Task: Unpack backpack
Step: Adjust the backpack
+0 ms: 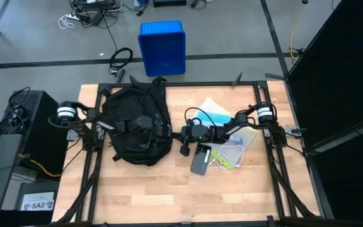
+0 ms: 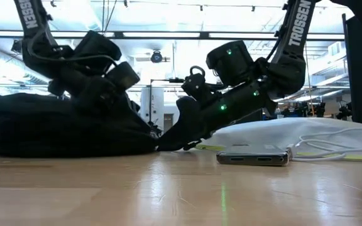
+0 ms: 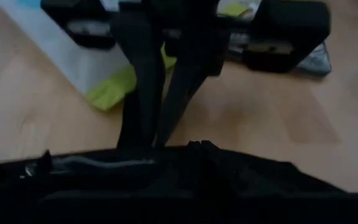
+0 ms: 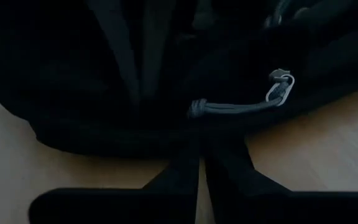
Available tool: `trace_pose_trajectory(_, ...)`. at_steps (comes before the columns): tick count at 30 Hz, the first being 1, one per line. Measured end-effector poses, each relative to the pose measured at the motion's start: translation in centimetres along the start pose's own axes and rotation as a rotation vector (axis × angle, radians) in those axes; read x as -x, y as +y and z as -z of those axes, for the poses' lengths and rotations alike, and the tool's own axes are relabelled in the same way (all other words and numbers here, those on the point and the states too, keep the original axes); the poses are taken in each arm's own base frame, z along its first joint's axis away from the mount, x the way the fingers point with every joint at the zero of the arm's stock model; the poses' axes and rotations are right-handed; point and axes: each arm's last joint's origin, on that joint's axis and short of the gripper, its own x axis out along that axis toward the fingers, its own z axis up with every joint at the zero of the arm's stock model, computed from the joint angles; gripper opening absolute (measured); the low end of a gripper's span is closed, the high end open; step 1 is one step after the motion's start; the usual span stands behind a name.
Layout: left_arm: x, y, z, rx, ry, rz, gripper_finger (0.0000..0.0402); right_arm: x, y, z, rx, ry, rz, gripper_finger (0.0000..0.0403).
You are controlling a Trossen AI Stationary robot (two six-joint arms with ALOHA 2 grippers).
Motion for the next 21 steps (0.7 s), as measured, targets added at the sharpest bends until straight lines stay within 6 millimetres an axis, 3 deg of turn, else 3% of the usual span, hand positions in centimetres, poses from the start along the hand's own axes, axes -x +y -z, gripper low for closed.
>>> trace_pose_trajectory(5, -0.7, 0.5, 1.0, 0.022, 0.018, 0.077, 0.0000, 0.0, 0.0, 0.0, 0.000, 0.001, 0.000, 0.0002)
trace_pose_trajectory(21, -1.7, 0.8, 0.8, 0.046, 0.018, 0.089, 0.0000, 0.0, 0.0, 0.1, -0.019, 0.007, 0.001, 0.0001)
